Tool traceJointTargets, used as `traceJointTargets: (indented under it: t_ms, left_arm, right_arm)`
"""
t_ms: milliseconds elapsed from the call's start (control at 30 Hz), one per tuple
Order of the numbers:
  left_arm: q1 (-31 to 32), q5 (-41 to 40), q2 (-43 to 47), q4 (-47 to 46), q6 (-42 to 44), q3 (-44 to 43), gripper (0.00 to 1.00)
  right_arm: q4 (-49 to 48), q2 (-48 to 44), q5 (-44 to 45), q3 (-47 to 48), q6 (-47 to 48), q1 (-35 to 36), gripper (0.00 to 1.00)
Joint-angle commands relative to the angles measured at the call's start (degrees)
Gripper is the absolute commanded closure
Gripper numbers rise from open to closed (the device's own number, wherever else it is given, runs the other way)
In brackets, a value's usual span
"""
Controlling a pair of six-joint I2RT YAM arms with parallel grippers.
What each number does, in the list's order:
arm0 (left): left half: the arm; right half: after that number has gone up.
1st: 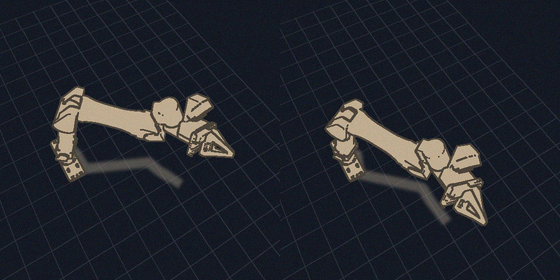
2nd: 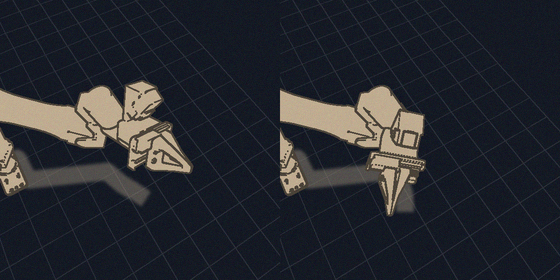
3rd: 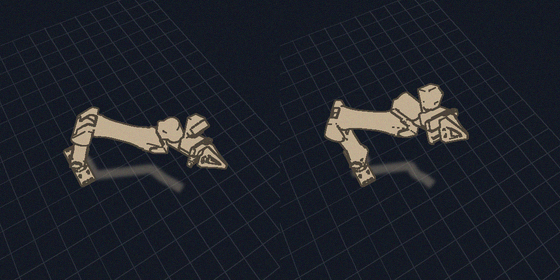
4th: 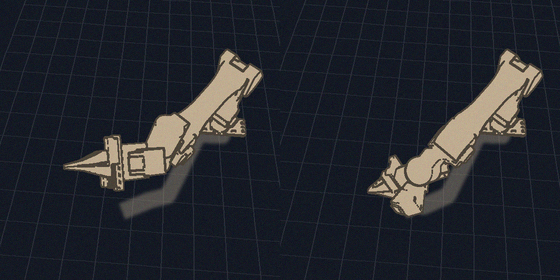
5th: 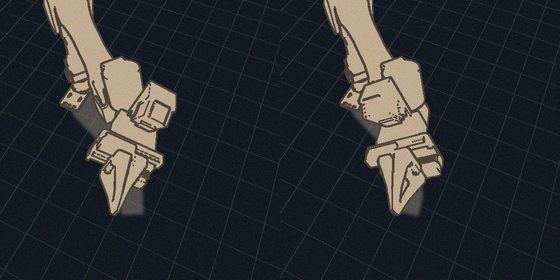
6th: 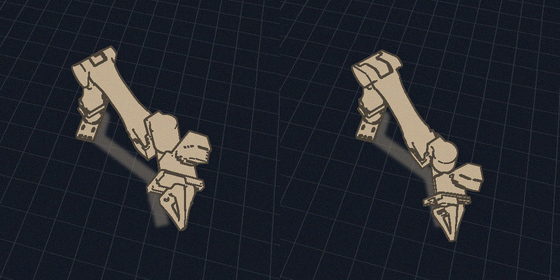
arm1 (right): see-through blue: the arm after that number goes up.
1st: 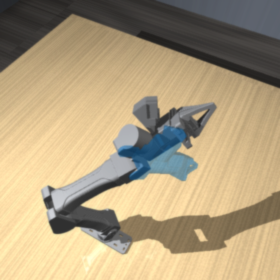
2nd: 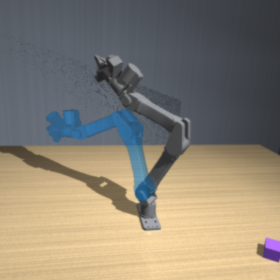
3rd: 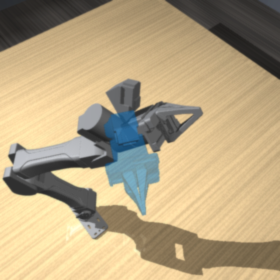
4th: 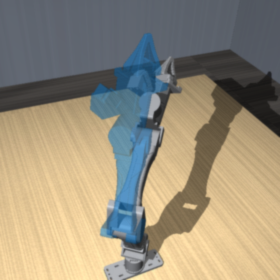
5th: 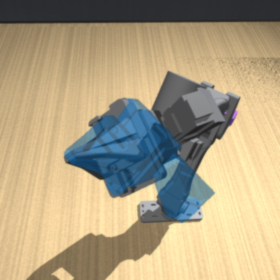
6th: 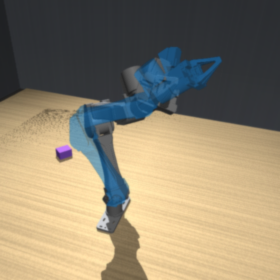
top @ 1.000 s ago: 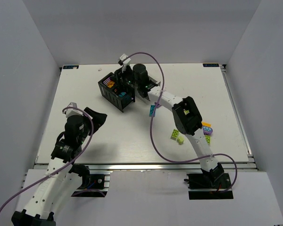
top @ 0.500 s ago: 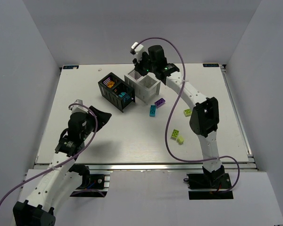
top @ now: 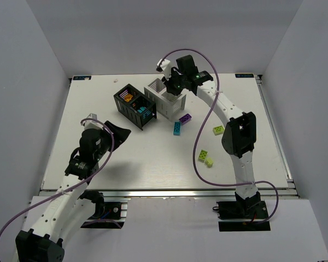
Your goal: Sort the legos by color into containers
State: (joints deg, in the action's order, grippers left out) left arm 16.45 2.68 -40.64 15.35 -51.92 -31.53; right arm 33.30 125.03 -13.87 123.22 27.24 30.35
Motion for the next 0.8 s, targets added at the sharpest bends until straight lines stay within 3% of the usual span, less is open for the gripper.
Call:
traceJointTargets:
  t_ms: [0,367,767]
  left_arm:
    - [-0.2,1.1,-0.4,-1.4,0.7,-0.2,0.26]
    - [1.7,0.4,-3.6,-1.5,1.5,-2.5,0.26]
    - [10.3,-5.8,-8.8,-2.4,1.9,-5.2,0.25]
  right_arm:
    - [1.3,-1.4,-0.9,2.6,1.4,-0.3,0.82]
    - [2.9,-3.0,-1.6,0.7,2.4,-0.9,0.8]
    - [2.8,-5.1,-2.2,-1.3,2.4,-1.4,0.77]
